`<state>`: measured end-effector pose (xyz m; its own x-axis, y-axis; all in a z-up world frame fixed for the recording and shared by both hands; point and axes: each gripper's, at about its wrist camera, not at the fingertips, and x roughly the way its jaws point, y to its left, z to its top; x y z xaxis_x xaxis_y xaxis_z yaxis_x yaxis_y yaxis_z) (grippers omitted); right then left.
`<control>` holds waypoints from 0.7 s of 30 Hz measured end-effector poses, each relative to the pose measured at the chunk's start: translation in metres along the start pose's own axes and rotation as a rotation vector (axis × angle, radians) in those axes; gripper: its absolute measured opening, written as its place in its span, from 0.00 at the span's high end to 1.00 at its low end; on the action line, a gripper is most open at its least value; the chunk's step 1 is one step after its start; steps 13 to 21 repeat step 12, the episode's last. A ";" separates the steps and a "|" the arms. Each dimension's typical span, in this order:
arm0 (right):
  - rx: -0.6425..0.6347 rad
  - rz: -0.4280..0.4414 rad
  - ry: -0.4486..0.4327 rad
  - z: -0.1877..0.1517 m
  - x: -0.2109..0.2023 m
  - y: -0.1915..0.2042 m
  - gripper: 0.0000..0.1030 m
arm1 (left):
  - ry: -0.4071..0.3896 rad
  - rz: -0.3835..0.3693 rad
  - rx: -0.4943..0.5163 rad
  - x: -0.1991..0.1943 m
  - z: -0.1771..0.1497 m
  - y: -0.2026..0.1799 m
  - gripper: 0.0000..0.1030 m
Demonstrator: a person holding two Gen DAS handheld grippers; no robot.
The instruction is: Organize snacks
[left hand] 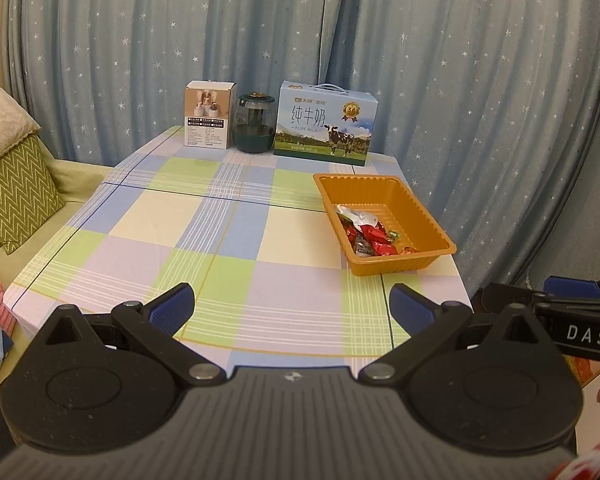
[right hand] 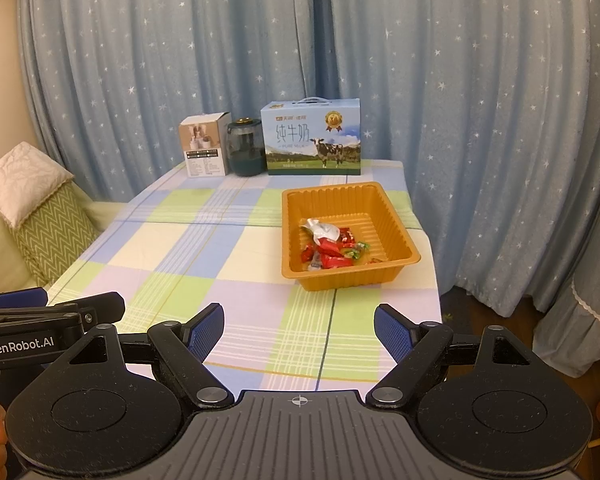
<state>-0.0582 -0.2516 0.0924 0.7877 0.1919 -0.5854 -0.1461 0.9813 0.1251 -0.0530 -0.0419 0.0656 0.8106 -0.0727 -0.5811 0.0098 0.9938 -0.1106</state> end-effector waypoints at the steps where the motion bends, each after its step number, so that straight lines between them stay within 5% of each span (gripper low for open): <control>1: 0.000 0.000 0.000 0.000 0.000 0.000 0.21 | 0.000 0.000 -0.001 0.000 0.000 0.000 0.00; 21: 0.001 -0.001 0.000 -0.001 0.001 0.000 0.21 | -0.016 0.000 -0.005 0.001 -0.002 0.001 0.00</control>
